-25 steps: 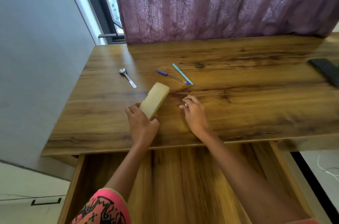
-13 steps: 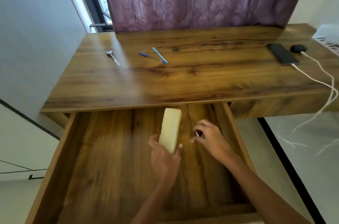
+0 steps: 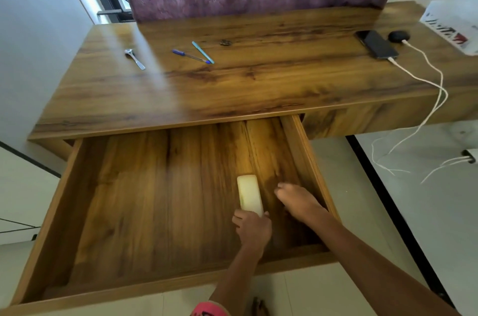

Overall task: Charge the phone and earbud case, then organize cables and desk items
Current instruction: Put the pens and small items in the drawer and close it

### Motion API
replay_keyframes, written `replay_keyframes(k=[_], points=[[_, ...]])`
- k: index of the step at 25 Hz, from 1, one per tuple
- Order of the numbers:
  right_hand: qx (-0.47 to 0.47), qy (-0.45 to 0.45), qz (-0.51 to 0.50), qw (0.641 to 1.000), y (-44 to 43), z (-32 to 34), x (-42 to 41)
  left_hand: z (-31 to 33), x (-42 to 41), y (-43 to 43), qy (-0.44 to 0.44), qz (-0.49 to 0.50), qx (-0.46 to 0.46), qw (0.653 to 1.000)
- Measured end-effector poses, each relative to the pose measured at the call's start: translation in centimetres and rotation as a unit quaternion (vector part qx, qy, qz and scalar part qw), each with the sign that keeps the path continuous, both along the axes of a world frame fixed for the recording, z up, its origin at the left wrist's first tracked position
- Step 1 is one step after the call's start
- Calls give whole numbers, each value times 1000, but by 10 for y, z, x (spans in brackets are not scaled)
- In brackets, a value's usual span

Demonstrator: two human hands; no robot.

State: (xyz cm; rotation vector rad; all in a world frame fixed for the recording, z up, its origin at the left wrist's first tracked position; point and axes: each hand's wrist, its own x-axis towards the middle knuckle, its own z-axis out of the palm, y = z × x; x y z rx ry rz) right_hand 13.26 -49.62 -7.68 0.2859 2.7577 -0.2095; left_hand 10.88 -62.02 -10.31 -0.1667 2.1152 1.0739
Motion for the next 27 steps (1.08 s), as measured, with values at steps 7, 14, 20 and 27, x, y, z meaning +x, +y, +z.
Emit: replay_keyframes(k=[7, 14, 20, 27], points=[[-29, 17, -33, 999, 5, -16, 8, 4, 11, 7, 156, -132, -191, 960], [-60, 62, -48, 995, 7, -8, 16, 4, 5, 6, 214, -191, -225, 931], [-98, 162, -94, 977, 10, 27, -16, 35, -34, -10, 312, -137, -173, 924], [-118, 280, -83, 949, 0, 82, -154, 106, -181, -25, 458, -49, -150, 875]])
